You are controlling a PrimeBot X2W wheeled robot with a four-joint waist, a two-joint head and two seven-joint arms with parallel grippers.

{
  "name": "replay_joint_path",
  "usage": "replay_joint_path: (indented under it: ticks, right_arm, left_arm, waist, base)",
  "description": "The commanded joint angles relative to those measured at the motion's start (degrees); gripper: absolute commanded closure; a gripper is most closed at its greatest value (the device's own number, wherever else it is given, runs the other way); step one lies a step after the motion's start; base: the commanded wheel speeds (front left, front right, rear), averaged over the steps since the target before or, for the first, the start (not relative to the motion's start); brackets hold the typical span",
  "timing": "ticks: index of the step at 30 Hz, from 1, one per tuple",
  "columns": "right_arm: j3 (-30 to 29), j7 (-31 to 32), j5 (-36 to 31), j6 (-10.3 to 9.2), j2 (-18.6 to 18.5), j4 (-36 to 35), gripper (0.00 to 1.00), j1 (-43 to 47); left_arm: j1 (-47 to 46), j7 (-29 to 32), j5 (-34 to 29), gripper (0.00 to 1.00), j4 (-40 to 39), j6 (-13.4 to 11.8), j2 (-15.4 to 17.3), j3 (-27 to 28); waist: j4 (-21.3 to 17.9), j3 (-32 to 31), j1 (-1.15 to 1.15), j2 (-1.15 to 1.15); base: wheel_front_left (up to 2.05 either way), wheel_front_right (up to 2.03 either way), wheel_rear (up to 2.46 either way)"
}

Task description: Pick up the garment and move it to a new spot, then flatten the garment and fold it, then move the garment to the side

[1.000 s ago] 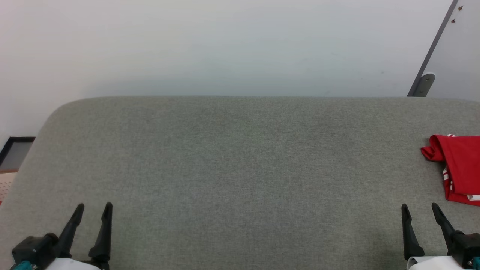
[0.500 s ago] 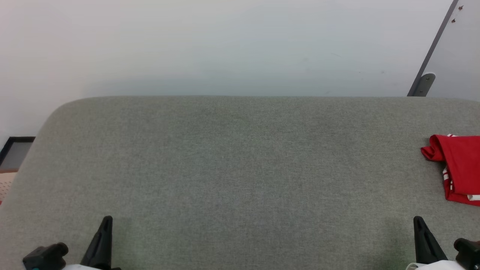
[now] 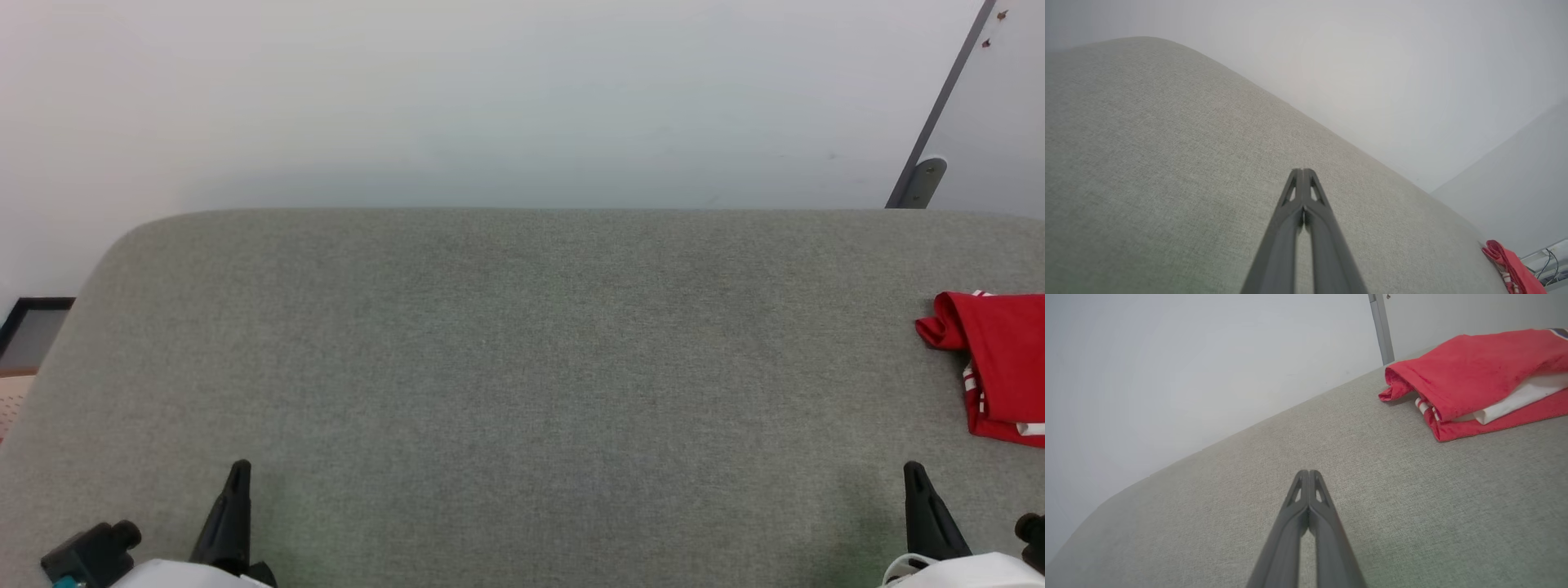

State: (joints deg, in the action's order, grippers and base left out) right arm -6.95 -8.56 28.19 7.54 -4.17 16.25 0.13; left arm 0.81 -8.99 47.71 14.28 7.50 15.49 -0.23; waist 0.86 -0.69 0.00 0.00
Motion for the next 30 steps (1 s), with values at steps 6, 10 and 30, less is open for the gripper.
replay_joint_path:
  ticks: [6,10,30]
  right_arm:
    - [0.14,1.63,7.62,-0.02,0.04,-1.18,1.0,-2.06]
    - [0.16,2.5,11.18,-0.03,0.11,-1.27,1.0,-2.42]
    - [0.24,6.09,26.12,-0.04,0.42,-1.61,1.0,-3.7]
  left_arm:
    - [-2.05,1.8,5.41,1.0,-0.69,0.0,-0.91,1.2]
    - [-2.41,2.65,7.87,1.0,-0.67,-0.01,-1.65,1.56]
    - [-3.8,6.33,18.28,1.0,-0.6,-0.01,-4.75,3.09]
  waist:
    - [-0.06,0.06,0.0,0.0]
    - [-0.09,0.09,0.0,0.0]
    - [-0.25,0.25,0.0,0.0]
  base:
    - [0.0,0.0,0.0]
    - [0.0,0.0,0.0]
    - [0.0,0.0,0.0]
